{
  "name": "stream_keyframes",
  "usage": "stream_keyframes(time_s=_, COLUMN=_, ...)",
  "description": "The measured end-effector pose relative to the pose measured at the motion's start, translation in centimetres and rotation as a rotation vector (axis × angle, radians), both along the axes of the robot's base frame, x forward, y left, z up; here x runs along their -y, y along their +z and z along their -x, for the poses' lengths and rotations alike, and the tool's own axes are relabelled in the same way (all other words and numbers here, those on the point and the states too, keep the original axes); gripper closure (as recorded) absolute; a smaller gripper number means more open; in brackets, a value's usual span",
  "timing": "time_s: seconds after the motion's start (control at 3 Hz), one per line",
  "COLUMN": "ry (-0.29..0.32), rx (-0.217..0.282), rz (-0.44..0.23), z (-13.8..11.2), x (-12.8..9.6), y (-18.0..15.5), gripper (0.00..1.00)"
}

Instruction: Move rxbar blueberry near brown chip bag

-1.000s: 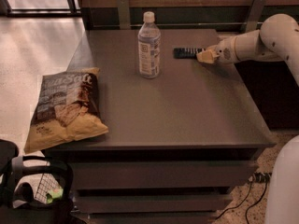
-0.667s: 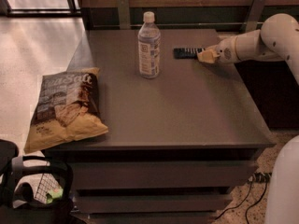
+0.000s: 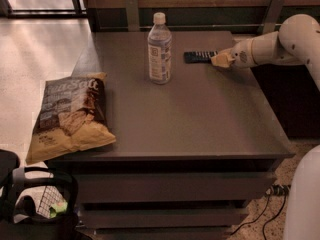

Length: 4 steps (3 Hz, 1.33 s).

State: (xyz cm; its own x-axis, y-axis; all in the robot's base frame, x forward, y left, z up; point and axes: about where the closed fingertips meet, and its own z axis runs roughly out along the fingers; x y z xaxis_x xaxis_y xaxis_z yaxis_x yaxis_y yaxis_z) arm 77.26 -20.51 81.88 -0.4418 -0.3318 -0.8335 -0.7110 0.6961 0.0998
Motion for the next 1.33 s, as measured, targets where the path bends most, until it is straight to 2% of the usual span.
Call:
stream_keyframes(time_s=0.33, ry=0.0, rx=0.0, rz=0.0, z=0.0, x=-0.01, y=-0.01, gripper=0.97)
stream_keyframes(time_s=0.67, ry=0.0, rx=0.0, rz=0.0, z=0.0, x=-0.02, y=-0.02, gripper=0.66)
stream_keyframes(time_s=1.33, ry=0.0, rx=0.0, rz=0.0, z=-0.01, x=-0.03, y=-0.03, gripper=0.2)
